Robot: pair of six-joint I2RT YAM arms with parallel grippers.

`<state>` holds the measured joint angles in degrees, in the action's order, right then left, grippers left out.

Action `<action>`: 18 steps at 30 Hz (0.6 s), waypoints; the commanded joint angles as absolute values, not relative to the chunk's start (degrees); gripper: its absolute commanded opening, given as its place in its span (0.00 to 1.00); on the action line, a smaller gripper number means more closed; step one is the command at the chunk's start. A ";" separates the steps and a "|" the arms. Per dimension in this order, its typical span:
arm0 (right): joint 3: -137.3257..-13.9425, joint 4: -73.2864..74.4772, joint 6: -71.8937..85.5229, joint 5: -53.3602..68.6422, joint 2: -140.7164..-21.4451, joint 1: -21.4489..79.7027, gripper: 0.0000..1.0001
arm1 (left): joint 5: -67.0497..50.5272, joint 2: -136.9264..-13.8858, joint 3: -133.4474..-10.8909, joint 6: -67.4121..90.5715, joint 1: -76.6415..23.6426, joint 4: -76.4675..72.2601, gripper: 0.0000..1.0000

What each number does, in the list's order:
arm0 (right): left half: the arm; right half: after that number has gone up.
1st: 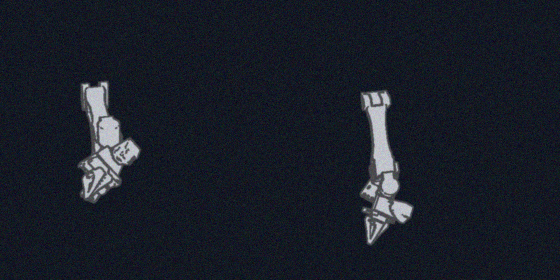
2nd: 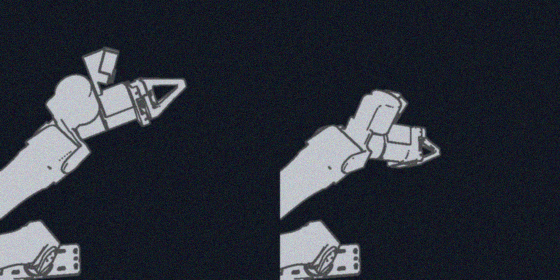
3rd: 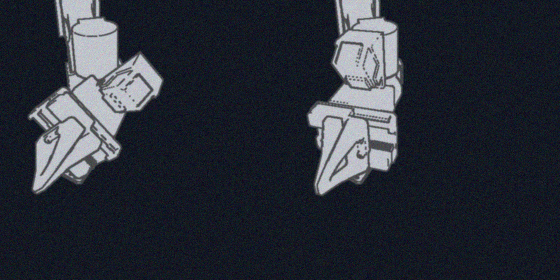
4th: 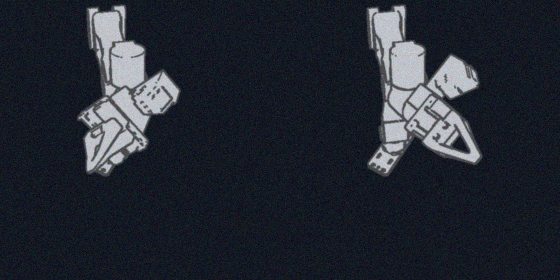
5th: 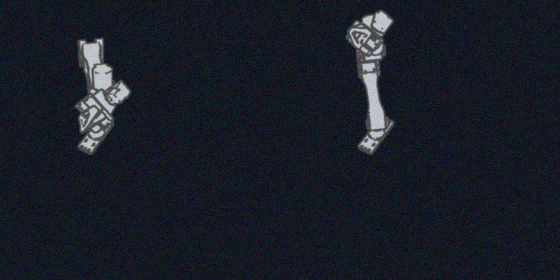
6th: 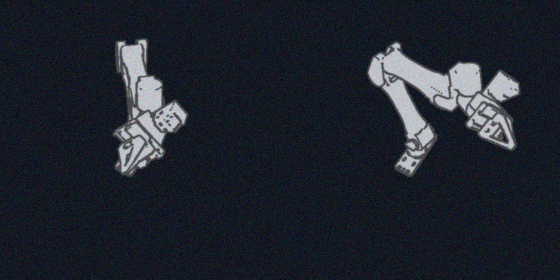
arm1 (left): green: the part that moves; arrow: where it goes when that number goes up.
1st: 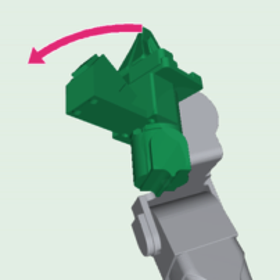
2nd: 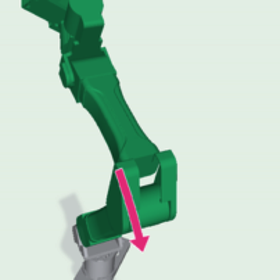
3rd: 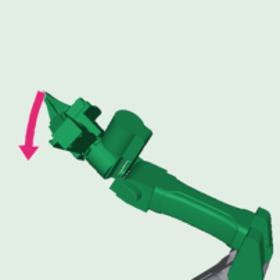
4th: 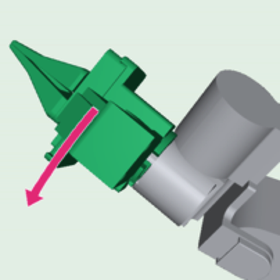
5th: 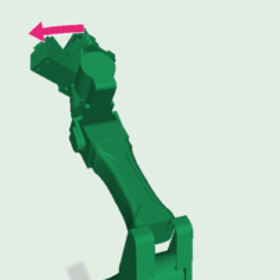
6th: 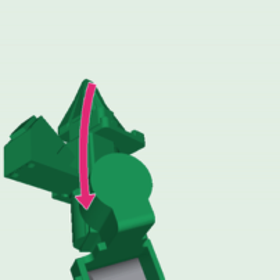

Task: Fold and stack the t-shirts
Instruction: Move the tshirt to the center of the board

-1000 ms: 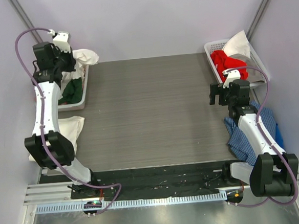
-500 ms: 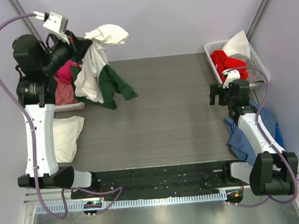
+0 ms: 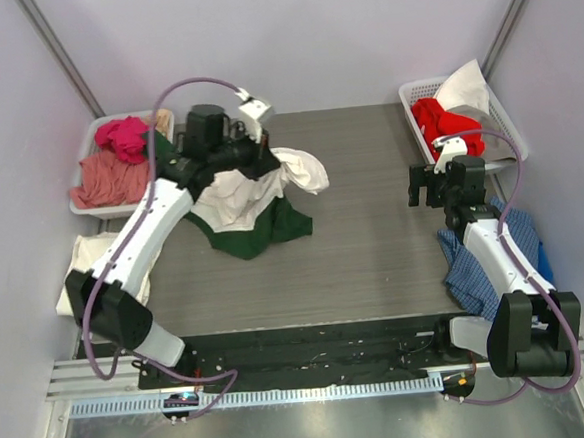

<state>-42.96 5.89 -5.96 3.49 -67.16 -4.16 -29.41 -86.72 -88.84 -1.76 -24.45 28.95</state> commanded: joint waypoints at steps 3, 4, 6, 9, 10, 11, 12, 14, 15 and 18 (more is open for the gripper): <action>-45.53 5.01 -6.59 2.55 -67.15 -4.39 1.00 | -22.51 -92.89 -93.51 -5.88 -35.76 23.55 0.00; -45.53 5.01 -6.50 2.55 -67.15 -4.39 1.00 | -21.46 -93.94 -94.65 -6.24 -36.64 23.47 0.00; -45.53 5.10 -6.59 2.55 -67.24 -4.39 1.00 | -19.26 -96.49 -95.80 -7.11 -38.49 22.94 0.00; -45.53 5.10 -6.59 2.55 -67.50 -4.39 1.00 | -17.15 -99.65 -97.90 -8.08 -39.81 22.68 0.00; -45.53 5.10 -6.77 2.55 -67.59 -4.39 1.00 | -14.96 -100.36 -99.13 -8.43 -39.99 22.41 0.00; -45.53 5.10 -6.77 2.46 -67.59 -4.39 1.00 | -13.64 -101.07 -99.58 -8.44 -39.99 21.63 0.00; -45.53 5.10 -6.85 2.55 -67.67 -4.39 1.00 | -12.23 -102.29 -100.10 -8.44 -39.99 21.27 0.00; -45.53 5.10 -6.86 2.64 -67.68 -4.39 1.00 | -7.40 -103.44 -102.03 -8.96 -39.99 19.87 0.00; -45.44 5.10 -6.86 2.64 -67.68 -4.39 0.99 | -5.56 -104.40 -102.65 -8.88 -39.99 19.34 0.00; -45.44 5.19 -6.86 2.90 -67.68 -4.39 1.00 | 2.44 -105.64 -106.33 -8.70 -39.99 18.37 0.00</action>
<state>-42.96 5.98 -6.15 3.11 -67.90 -4.16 -8.19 -105.25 -100.44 -7.97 -40.07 24.93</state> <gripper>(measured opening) 0.996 0.022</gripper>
